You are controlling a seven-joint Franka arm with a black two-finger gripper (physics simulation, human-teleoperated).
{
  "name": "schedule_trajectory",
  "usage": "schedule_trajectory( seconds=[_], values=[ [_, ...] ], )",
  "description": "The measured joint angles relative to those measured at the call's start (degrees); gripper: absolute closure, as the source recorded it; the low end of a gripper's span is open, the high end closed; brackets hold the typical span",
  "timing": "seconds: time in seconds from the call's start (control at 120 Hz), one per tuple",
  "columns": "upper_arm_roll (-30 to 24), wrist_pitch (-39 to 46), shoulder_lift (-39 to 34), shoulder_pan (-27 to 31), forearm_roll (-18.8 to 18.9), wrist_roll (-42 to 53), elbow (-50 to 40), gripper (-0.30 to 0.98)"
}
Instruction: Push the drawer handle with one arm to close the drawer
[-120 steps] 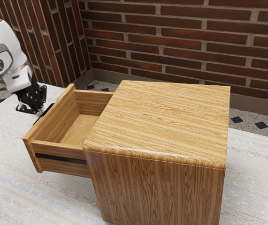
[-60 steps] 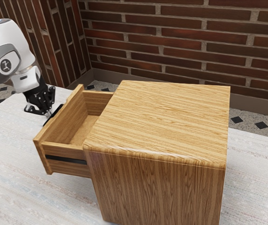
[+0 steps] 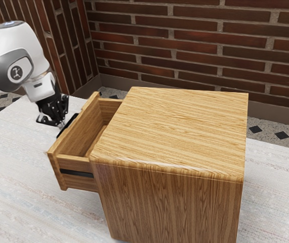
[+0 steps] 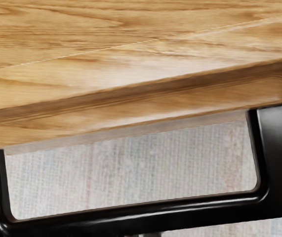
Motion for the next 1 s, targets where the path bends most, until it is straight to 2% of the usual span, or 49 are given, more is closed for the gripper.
schedule_trajectory(
  seconds=[0.267,0.85,1.0],
  values=[
    [-2.2,0.0,1.0,0.3,0.0,-4.2,0.6,0.78],
    [-6.8,0.0,4.3,0.4,-3.5,-11.2,3.6,0.79],
    [-9.7,0.0,5.2,1.9,-3.9,-12.7,4.9,0.79]
  ],
)
